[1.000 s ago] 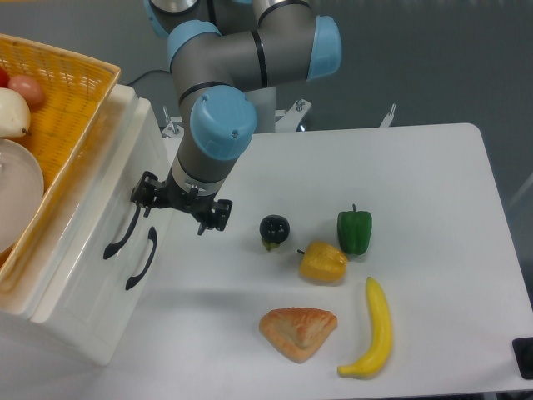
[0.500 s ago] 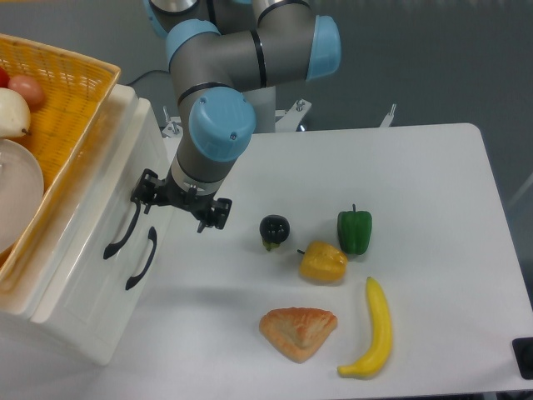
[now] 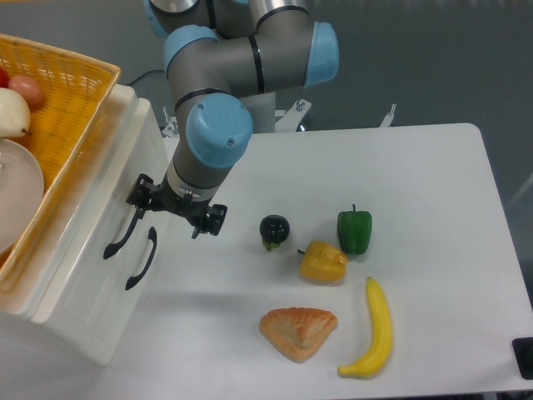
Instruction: Slide the top white drawer open
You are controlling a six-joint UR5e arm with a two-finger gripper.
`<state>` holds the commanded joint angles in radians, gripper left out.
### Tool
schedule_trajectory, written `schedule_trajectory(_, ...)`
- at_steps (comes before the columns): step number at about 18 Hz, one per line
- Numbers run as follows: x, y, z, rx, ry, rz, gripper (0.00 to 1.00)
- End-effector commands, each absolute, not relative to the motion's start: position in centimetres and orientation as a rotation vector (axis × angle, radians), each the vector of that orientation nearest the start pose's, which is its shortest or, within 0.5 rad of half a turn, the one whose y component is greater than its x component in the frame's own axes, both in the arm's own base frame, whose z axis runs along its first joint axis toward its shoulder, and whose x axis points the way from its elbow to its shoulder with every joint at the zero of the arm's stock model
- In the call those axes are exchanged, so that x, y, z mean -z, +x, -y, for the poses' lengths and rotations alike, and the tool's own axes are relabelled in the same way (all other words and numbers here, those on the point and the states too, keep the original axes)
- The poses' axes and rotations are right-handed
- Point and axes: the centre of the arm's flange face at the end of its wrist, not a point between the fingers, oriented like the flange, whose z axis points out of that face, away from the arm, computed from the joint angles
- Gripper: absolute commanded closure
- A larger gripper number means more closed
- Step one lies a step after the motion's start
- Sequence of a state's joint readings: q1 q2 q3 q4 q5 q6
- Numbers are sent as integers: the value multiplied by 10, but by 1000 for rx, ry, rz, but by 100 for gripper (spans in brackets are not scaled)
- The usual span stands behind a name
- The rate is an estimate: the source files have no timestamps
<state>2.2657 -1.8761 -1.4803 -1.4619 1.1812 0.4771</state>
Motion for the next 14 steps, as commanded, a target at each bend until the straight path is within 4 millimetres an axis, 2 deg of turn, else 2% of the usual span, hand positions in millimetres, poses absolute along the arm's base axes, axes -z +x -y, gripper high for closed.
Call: schedule_trajectory(14, -382, -243, -577, 572, -2933, 319, 0)
